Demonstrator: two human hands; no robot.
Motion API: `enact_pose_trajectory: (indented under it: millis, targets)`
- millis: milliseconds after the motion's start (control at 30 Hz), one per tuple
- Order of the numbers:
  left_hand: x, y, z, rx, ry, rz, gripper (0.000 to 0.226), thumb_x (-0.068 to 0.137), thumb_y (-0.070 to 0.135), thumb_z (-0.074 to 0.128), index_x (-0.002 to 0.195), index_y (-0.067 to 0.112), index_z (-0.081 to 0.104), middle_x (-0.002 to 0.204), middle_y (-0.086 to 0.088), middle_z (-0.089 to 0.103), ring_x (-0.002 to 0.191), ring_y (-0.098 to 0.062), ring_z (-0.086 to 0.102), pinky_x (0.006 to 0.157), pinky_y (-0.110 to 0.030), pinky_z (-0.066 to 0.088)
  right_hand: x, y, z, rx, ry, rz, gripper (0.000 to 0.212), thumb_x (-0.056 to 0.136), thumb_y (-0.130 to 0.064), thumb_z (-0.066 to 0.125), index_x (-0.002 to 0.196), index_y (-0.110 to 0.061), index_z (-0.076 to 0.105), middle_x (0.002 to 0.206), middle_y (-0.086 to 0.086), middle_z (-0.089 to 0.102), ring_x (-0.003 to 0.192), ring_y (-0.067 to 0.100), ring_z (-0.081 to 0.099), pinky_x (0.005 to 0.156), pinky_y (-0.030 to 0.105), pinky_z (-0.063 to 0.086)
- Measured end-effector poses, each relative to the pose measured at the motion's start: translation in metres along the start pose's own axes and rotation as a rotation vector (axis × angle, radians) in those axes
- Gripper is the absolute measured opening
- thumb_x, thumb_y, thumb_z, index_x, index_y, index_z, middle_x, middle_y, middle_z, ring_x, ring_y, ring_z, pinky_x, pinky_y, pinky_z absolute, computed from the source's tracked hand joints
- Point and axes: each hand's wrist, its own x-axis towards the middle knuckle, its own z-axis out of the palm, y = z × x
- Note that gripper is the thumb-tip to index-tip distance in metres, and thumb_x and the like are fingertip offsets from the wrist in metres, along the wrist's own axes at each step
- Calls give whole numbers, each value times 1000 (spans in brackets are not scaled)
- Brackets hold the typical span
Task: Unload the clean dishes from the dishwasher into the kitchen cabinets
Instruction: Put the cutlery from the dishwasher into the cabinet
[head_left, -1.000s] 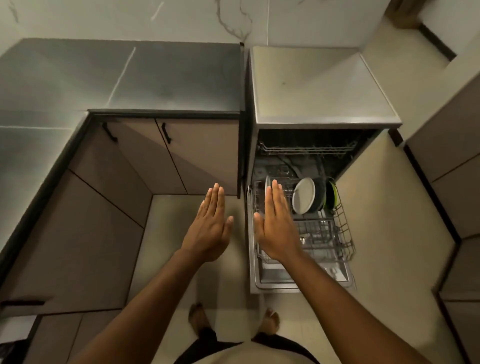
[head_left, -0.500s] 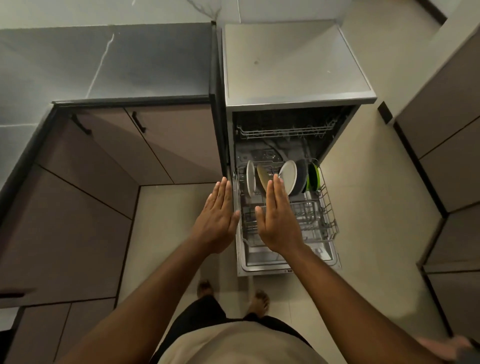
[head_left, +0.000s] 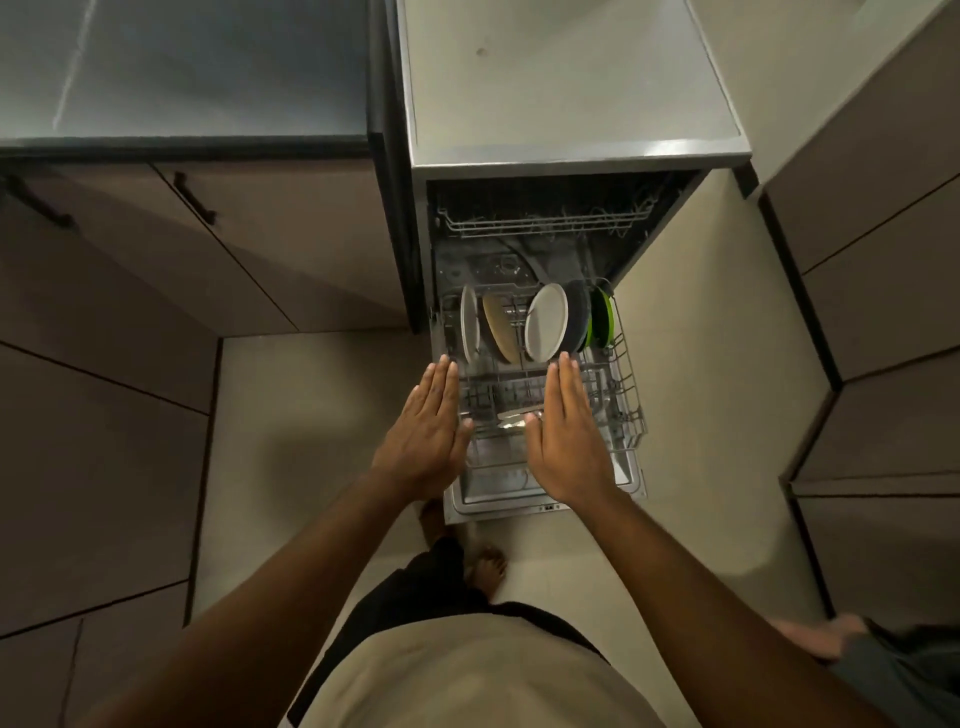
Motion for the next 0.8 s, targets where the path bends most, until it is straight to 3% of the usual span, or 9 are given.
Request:
enact_pose_trajectory:
  millis: [367, 533, 667, 800]
  targets:
    - [58, -23, 31, -32, -160, 8, 69, 103, 41, 23, 155, 10, -7, 164, -7, -12, 150, -17, -16, 123, -36, -1, 24, 46, 19, -37, -95, 99, 66, 100, -27, 37, 155, -1, 11, 164, 15, 0, 152, 27, 0, 122, 39, 11]
    - [78, -28, 49, -41, -203, -39, 73, 97, 49, 15, 155, 10, -6, 164, -7, -10, 150, -18, -14, 123, -36, -1, 43, 77, 36, -8, -168, 130, 66, 101, -25, 40, 155, 0, 10, 164, 16, 5, 151, 27, 5, 121, 34, 13]
    - [100, -34, 85, -47, -224, -116, 66, 105, 40, 24, 156, 10, -6, 164, -7, -10, 150, -18, -12, 121, -33, -3, 64, 114, 62, 28, -246, 146, 65, 102, -23, 42, 155, -2, 12, 163, 14, 12, 151, 25, 12, 119, 28, 12]
    - [123, -44, 131, -61, -279, -192, 73, 97, 49, 12, 156, 11, -5, 164, -6, -9, 150, -18, -11, 123, -36, 1, 86, 156, 96, 35, -332, 121, 64, 102, -23, 42, 155, -3, 13, 162, 15, 15, 150, 26, 15, 121, 33, 19]
